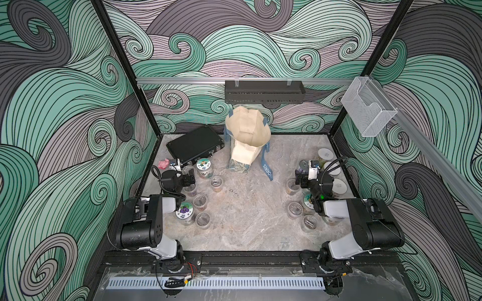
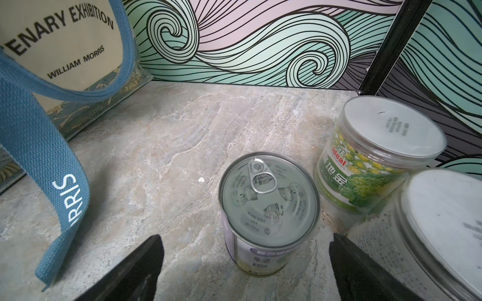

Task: Take out the seed jars from the canvas bag
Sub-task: Reset both arms

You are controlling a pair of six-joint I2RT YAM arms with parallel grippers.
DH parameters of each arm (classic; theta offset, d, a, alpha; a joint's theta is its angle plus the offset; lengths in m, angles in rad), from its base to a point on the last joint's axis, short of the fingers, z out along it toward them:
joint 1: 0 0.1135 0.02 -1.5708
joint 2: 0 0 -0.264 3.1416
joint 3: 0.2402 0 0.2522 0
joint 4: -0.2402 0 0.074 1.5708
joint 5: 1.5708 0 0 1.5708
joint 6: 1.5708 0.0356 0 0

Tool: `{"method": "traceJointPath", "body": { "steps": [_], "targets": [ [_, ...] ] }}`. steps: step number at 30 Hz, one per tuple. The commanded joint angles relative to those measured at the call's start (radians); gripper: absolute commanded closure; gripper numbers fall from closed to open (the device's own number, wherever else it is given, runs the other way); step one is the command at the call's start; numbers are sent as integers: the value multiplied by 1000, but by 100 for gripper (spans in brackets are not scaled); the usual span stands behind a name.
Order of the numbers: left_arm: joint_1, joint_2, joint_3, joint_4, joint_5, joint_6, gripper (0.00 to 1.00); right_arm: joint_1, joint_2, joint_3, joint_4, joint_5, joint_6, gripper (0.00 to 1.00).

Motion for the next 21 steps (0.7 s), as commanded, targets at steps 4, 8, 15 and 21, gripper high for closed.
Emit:
{"method": "traceJointPath", "body": {
  "steps": [4,8,15,21],
  "targets": [
    [-6,3,17,-45,-10,3,1,-7,8,15,-28,1,14,1],
    [-9,1,19,-49,-16,4,2,-7,9,15,-29,0,14,1],
    [-12,2,20,-52,-23,6,1,-7,9,17,-32,1,14,1],
    [-13,2,20,-53,-25,6,1,-8,10,20,-34,-4,16,1]
  ]
}}
